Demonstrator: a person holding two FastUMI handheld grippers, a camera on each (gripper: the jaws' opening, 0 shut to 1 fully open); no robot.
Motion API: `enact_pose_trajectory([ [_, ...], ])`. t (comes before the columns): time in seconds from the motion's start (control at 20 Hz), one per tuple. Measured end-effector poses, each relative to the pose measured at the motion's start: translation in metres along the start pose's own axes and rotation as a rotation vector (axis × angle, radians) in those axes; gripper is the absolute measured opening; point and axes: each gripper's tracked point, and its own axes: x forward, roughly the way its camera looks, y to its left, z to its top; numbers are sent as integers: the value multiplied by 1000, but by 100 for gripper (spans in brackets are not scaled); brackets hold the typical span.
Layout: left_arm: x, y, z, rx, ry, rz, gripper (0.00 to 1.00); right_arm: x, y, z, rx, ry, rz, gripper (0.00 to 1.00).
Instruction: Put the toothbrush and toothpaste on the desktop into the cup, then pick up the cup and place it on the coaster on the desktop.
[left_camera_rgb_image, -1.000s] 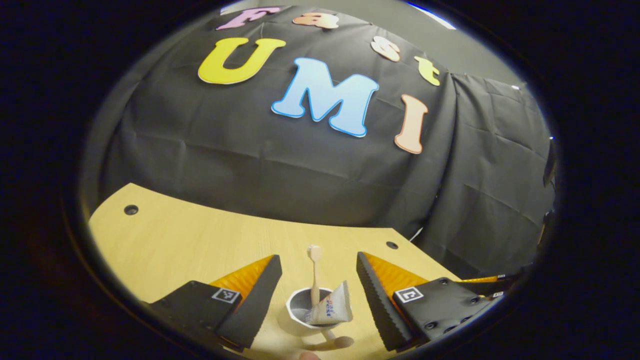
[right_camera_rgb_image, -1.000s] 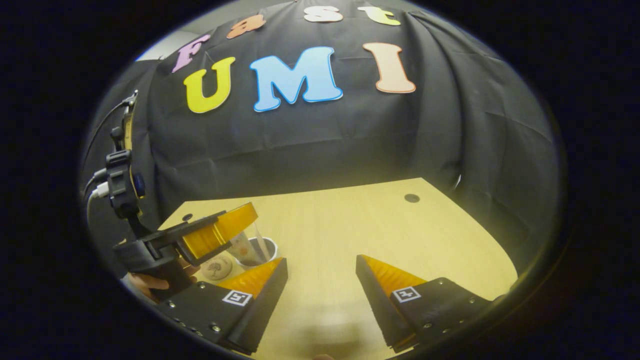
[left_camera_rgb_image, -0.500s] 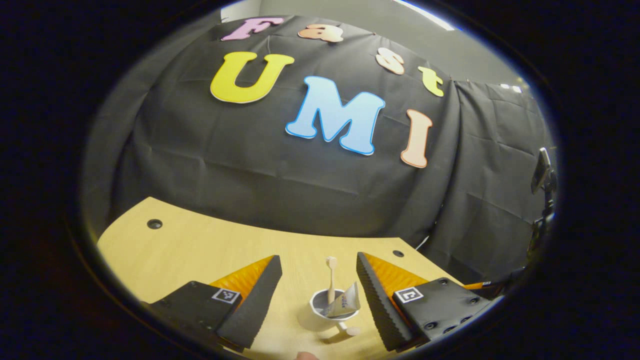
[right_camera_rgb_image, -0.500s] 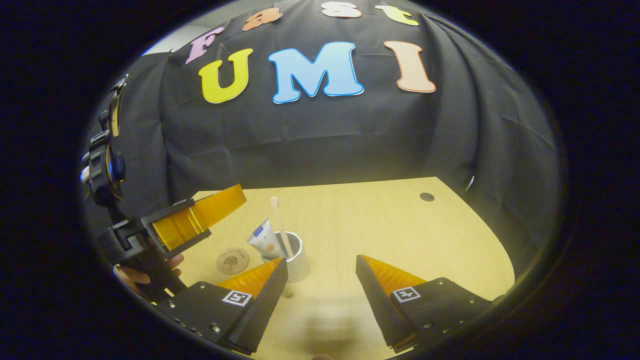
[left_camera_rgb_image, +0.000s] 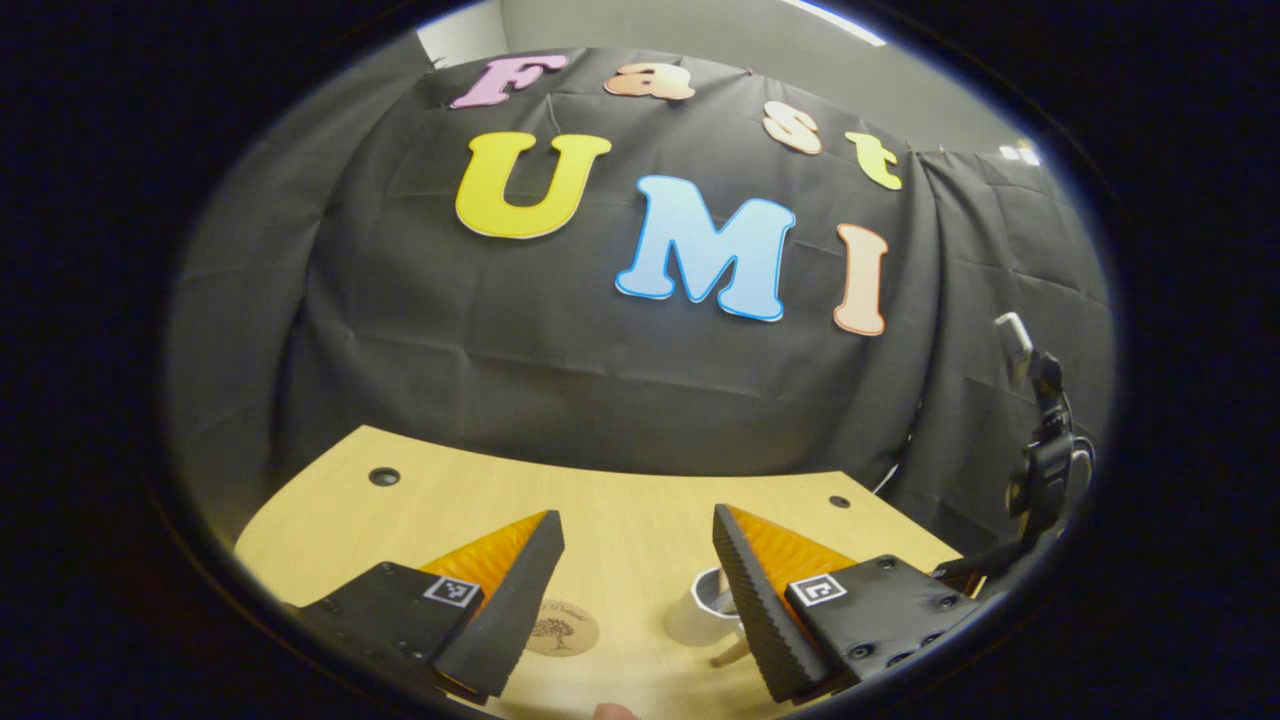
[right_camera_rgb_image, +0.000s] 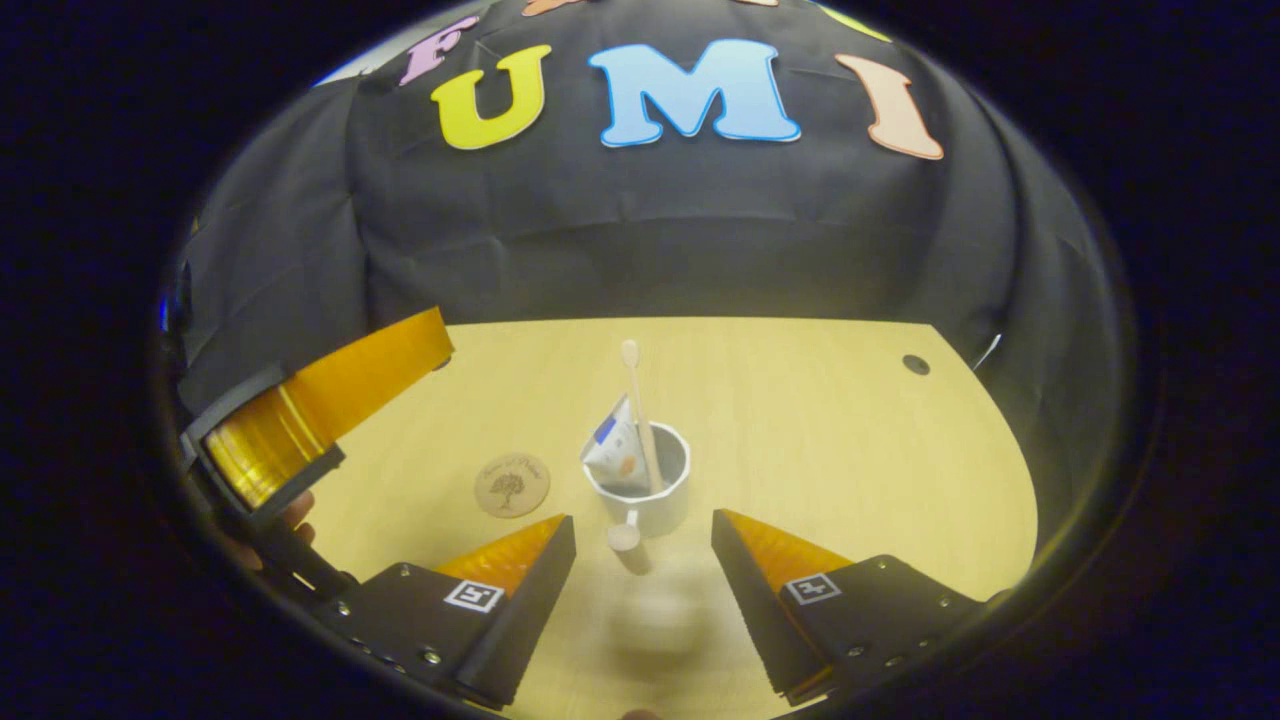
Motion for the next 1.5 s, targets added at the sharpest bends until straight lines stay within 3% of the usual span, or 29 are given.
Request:
enact_pose_trajectory([
  [0.5, -24, 28, 5, -13, 11, 59, 96, 36, 8, -20, 21, 224, -29, 86],
  [0.95, -29, 28, 0, -32, 27, 43, 96, 65, 0, -41, -14, 428, -73, 87],
  [1.5, -25, 51, -7, -78, 43, 68, 96, 96, -4, -58, -34, 570, -95, 87],
])
